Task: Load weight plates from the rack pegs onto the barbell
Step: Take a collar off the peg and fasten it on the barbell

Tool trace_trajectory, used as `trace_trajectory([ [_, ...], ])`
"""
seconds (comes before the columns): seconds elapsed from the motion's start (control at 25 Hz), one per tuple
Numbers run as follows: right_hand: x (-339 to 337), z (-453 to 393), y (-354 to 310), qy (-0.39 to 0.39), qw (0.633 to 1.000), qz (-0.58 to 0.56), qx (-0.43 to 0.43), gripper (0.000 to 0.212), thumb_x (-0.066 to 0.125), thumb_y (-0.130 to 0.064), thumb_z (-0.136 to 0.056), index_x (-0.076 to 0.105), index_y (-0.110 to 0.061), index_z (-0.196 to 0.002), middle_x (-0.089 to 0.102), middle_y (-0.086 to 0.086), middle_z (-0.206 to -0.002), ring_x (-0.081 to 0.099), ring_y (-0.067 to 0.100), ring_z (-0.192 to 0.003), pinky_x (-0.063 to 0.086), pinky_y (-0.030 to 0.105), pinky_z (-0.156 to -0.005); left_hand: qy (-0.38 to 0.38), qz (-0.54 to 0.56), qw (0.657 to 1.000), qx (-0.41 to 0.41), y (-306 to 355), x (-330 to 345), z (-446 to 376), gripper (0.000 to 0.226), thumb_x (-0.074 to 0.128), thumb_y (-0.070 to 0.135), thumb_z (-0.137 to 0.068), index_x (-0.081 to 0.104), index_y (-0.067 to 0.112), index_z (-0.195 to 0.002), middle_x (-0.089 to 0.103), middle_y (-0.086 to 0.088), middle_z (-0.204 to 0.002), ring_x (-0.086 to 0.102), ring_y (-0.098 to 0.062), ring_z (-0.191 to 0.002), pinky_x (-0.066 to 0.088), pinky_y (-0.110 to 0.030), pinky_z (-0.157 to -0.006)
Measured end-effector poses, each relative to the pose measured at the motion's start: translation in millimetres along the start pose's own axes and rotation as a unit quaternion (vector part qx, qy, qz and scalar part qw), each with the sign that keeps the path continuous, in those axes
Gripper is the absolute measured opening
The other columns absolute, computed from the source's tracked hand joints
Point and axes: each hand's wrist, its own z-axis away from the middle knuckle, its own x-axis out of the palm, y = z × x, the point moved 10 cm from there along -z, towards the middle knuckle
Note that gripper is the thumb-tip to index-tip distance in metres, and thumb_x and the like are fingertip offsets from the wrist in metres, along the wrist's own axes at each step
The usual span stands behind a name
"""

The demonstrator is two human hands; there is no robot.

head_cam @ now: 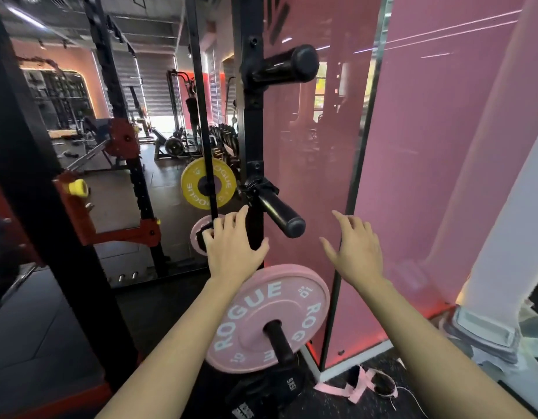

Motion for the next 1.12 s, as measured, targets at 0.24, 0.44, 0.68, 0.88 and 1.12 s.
trace_trajectory([
  [0.24, 85.6, -94.2, -11.0, -0.041, 0.995, -0.035, -0.079, 0.065, 0.064, -0.043, -0.085, 0.042, -0.020, -0.142, 0.057, 0.007, -0.124, 0.051, 0.030, -0.109, 0.048, 0.044, -0.085, -0.005, -0.070, 0.995, -0.069, -27.6, 63.5, -56.7, 0.083, 0.060, 0.066, -0.074, 0.043, 0.020, -0.141, 0.054, 0.000, -0.132, 0.046, -0.024, -0.120, 0.040, -0.045, -0.091],
  [0.44, 141.2, -150.5, -46.4, -0.085, 0.981, -0.069, -0.159, 0.076, 0.066, -0.044, -0.082, 0.034, -0.022, -0.147, 0.055, 0.003, -0.126, 0.049, 0.028, -0.112, 0.046, 0.042, -0.086, -0.036, -0.103, 0.990, -0.092, -37.6, 102.7, -93.8, 0.087, 0.059, 0.069, -0.072, 0.037, 0.025, -0.143, 0.051, 0.003, -0.133, 0.046, -0.024, -0.117, 0.039, -0.044, -0.091],
  [0.68, 167.4, -167.9, -72.0, -0.085, 0.965, -0.103, -0.224, 0.068, 0.057, -0.035, -0.081, 0.038, -0.021, -0.145, 0.060, 0.002, -0.115, 0.052, 0.028, -0.100, 0.046, 0.041, -0.078, -0.006, -0.119, 0.990, -0.074, -29.5, 111.3, -111.9, 0.069, 0.035, 0.066, -0.072, 0.058, 0.019, -0.117, 0.057, -0.001, -0.122, 0.049, -0.026, -0.107, 0.037, -0.042, -0.088],
  [0.88, 150.9, -155.0, -69.8, -0.061, 0.962, -0.132, -0.229, 0.068, 0.034, -0.043, -0.078, 0.044, -0.017, -0.141, 0.062, 0.003, -0.108, 0.053, 0.029, -0.097, 0.046, 0.043, -0.079, 0.034, -0.092, 0.994, -0.045, -24.2, 102.8, -101.8, 0.063, 0.041, 0.069, -0.075, 0.065, 0.018, -0.103, 0.064, -0.001, -0.115, 0.053, -0.025, -0.101, 0.038, -0.041, -0.084],
  [1.12, 109.4, -108.0, -55.4, -0.049, 0.973, -0.121, -0.190, 0.061, 0.048, -0.026, -0.082, 0.041, -0.019, -0.142, 0.061, 0.003, -0.115, 0.050, 0.028, -0.102, 0.044, 0.042, -0.080, 0.056, -0.062, 0.996, 0.011, -0.2, 70.1, -65.9, 0.052, 0.064, 0.062, -0.066, 0.063, 0.019, -0.095, 0.065, 0.001, -0.101, 0.054, -0.026, -0.098, 0.036, -0.040, -0.077],
])
